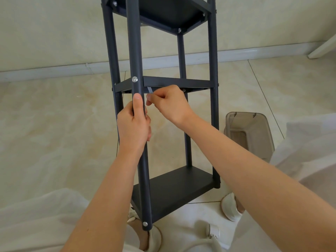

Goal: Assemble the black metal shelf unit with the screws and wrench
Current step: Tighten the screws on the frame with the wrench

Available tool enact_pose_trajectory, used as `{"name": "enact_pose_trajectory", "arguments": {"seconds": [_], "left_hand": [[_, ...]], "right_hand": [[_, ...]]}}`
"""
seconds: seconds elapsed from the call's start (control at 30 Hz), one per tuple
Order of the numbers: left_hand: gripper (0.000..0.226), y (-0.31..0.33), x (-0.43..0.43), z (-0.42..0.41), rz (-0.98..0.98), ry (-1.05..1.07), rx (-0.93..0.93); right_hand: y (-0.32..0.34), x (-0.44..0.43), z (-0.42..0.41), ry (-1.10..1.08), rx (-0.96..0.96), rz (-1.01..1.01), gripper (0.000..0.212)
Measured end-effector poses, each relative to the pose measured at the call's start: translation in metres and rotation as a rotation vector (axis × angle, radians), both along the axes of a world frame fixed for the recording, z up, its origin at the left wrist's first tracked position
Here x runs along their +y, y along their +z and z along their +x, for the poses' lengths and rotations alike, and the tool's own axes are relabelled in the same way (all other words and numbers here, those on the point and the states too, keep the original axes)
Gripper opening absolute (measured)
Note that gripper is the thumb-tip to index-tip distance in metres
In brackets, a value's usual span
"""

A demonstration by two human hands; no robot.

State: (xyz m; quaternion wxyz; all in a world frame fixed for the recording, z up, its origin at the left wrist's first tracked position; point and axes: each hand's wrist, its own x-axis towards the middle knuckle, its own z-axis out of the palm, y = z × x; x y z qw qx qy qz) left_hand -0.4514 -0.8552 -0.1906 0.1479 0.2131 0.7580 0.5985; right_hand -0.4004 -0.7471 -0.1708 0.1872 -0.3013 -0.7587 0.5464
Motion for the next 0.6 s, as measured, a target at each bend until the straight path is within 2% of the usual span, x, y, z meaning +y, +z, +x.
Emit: {"name": "enact_pose_trajectory", "arguments": {"seconds": [0.27, 0.47, 0.6], "left_hand": [[0.066, -0.002, -0.003, 0.000, -0.006, -0.010, 0.010], [0.054, -0.001, -0.001, 0.001, -0.030, -0.014, 0.038], [0.059, 0.000, -0.001, 0.001, -0.027, -0.024, 0.042]], "right_hand": [[-0.014, -0.006, -0.005, 0.011, 0.091, -0.029, 0.045], [-0.031, -0.014, -0.015, -0.104, 0.166, 0.014, 0.033], [-0.037, -0.013, -0.019, -0.167, 0.198, 0.061, 0.032]]}}
